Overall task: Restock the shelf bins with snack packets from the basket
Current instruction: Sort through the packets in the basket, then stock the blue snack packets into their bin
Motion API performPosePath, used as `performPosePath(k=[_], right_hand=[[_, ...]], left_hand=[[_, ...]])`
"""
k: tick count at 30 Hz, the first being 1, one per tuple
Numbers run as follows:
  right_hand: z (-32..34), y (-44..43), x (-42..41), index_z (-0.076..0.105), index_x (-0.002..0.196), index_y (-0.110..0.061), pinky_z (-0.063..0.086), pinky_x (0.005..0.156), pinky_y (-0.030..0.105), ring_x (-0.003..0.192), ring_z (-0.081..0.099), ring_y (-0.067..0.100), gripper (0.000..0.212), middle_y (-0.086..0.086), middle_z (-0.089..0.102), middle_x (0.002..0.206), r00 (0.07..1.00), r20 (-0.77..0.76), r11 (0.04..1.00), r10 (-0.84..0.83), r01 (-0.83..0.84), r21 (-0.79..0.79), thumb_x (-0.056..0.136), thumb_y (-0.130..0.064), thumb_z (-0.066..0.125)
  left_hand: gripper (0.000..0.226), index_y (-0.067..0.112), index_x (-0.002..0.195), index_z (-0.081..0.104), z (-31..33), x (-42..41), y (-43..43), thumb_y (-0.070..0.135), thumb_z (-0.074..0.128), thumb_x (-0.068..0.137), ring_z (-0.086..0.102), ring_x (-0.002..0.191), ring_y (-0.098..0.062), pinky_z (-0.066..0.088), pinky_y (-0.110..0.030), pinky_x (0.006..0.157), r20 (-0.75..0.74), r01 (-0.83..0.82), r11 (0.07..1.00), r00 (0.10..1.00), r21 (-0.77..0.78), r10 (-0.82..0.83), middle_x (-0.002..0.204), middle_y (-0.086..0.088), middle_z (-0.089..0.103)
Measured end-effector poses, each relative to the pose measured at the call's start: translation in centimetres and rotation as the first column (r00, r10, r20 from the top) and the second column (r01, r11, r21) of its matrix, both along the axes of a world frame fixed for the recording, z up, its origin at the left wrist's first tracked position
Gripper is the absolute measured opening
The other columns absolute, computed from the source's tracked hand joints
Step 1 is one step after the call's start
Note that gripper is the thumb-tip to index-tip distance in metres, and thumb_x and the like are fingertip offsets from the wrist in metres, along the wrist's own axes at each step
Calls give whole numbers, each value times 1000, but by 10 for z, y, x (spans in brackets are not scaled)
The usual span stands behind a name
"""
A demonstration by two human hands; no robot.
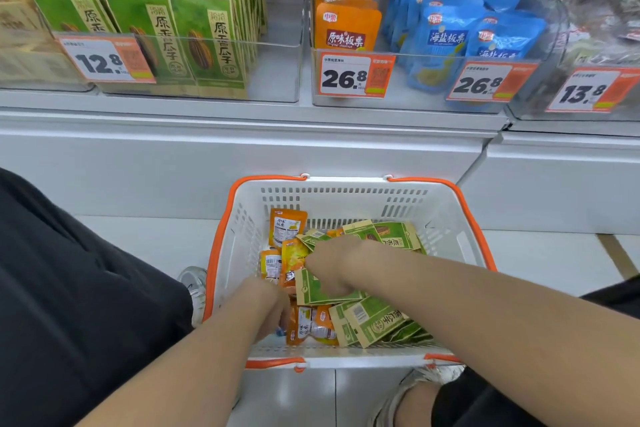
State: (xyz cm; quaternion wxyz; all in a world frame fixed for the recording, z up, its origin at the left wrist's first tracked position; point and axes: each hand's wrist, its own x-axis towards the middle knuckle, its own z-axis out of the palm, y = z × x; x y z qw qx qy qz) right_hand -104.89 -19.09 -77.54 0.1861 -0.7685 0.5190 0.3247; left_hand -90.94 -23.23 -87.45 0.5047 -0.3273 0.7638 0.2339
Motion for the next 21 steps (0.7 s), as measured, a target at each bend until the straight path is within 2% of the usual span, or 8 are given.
performPosePath(k=[4,6,8,11,14,17,19,21], right_hand=[[-3,-2,-2,62,104,-11,51,55,33,74,61,18,13,3,57,88,999,-33,1000,14,-14,5,93,-5,59],[-1,-4,-3,59,91,-13,49,56,34,69,57,18,11,2,55,84,998,-55,1000,14,-14,-1,92,-4,64],[5,-7,-6,49,77,-14,45,56,33,64,50,17,25,2,51,79,999,-53,1000,2,-2,2,94,-2,62],[10,-12,-16,47,73,-14,41,54,32,61,46,17,28,2,50,77,997,-32,997,-74,74,7,97,-2,58],[16,-14,-25,46,75,-16,40,55,32,63,49,18,37,2,52,75,979,50,981,-196,196,4,96,-37,69],[29,-16,-31,53,82,-18,46,62,32,74,60,23,55,0,58,78,924,181,938,-337,346,-19,84,-70,70],[35,-20,-36,63,103,-17,51,73,34,92,65,26,48,1,64,96,907,211,909,-365,396,-128,88,-62,70],[44,-25,-44,59,123,-16,50,82,38,111,62,31,37,9,60,121,891,244,856,-382,441,-269,95,-40,66]], left_hand=[[39,24,132,67,-4,2,-8,11,62,96,60,101,-22,51,-31,83,-148,-80,993,987,-84,66,126,-1,64],[34,25,127,71,8,-4,-17,14,61,96,61,93,-22,53,-31,78,-222,-154,983,966,-100,129,122,-1,66],[32,21,126,72,25,-12,-27,14,61,96,66,86,-22,57,-32,73,-286,-232,968,938,-97,196,120,-4,69],[21,8,112,76,48,-22,-42,16,65,95,72,71,-21,61,-30,60,-389,-356,934,865,-28,318,101,-12,77],[20,-6,104,73,67,-32,-50,10,65,96,78,74,-28,66,-41,70,-493,-526,835,689,162,530,94,-23,78],[17,7,113,69,91,-43,-50,4,61,98,79,75,-21,65,-33,69,-518,-651,647,422,397,743,91,-19,79],[23,6,119,65,105,-49,-52,9,64,97,77,72,-18,61,-28,64,-523,-687,532,253,495,814,87,-16,79],[29,-5,115,70,118,-55,-54,15,60,98,71,64,-17,57,-27,59,-552,-713,431,74,553,831,86,-17,79]])
